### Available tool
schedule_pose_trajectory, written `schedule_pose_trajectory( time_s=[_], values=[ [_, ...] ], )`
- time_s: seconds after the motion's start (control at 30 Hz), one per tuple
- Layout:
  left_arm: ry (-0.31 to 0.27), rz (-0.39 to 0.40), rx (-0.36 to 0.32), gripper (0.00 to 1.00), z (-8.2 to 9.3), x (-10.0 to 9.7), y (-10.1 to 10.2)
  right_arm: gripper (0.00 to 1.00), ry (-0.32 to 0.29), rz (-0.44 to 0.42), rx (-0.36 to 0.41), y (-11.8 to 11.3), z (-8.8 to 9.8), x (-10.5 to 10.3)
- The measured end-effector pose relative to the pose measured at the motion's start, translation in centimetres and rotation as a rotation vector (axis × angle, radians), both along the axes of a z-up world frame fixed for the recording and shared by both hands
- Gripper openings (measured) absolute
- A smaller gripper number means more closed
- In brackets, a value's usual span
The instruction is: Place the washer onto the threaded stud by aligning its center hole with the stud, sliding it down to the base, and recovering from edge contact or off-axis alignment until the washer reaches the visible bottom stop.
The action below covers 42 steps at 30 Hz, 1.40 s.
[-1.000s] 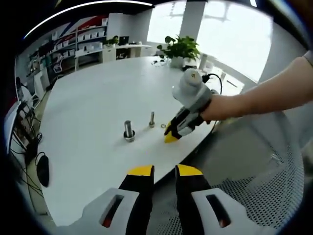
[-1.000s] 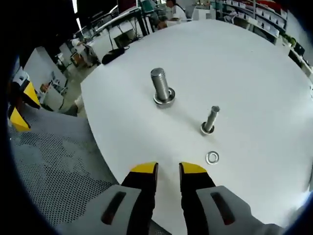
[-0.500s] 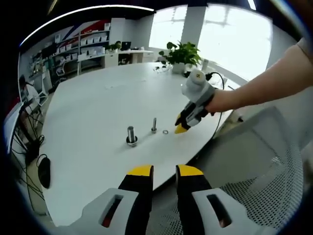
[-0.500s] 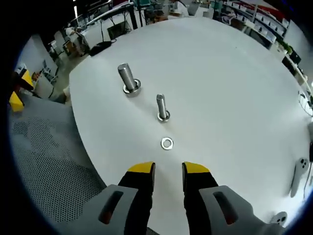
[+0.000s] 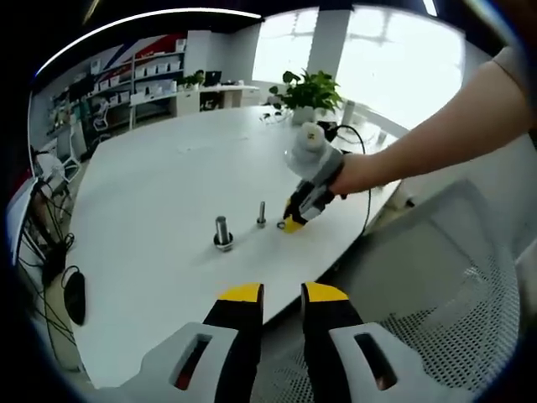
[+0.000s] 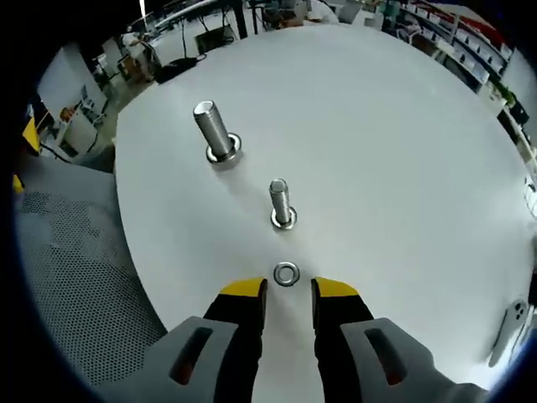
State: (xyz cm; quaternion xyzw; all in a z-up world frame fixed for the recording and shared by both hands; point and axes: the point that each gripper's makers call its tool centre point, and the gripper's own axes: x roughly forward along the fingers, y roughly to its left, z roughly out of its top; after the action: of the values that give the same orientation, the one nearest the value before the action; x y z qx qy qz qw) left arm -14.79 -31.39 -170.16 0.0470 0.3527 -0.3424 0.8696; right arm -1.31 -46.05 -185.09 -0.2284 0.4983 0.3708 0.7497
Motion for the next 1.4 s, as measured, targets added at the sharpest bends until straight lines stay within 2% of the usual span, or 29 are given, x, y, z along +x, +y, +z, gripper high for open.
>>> schedule_pose_trajectory(
  time_s=[0.1,0.23,0.37,0.47,0.6,0.67,0.93,1.13,1.3,1.4],
  values=[
    [-0.004,0.004,-0.004,0.15,0.1,0.1,0.0,0.22,0.007,0.014,0.000,-0.1,0.0,0.1],
    [-0.007,-0.001,-0.004,0.15,0.2,0.1,-0.1,0.22,-0.015,0.176,-0.067,0.2,-0.2,-0.1],
    [-0.006,0.000,-0.005,0.15,0.1,0.1,-0.1,0.22,0.025,0.164,-0.067,0.3,-0.2,0.1],
    [-0.006,-0.001,-0.003,0.15,0.1,0.1,-0.1,0.21,0.011,0.214,-0.069,0.5,-0.2,0.2],
    [0.004,0.000,0.002,0.15,-0.1,0.0,0.0,0.19,0.012,0.218,-0.046,0.8,-0.1,0.1],
    [0.008,-0.001,0.006,0.15,-0.2,0.0,0.0,0.17,0.013,0.285,-0.067,0.8,-0.1,0.2],
    [0.021,-0.007,0.014,0.13,-0.4,-0.1,0.0,0.15,0.052,0.339,-0.172,1.1,-0.3,0.2],
    [0.026,-0.004,0.019,0.13,-0.5,-0.1,0.1,0.15,0.053,0.383,-0.298,1.2,-0.4,-0.1],
    [0.026,0.001,0.021,0.13,-0.5,0.0,0.1,0.15,0.080,0.362,-0.306,1.1,-0.4,0.2],
    [0.027,0.006,0.021,0.13,-0.5,0.0,0.2,0.14,0.070,0.355,-0.288,0.9,-0.4,0.1]
  ],
)
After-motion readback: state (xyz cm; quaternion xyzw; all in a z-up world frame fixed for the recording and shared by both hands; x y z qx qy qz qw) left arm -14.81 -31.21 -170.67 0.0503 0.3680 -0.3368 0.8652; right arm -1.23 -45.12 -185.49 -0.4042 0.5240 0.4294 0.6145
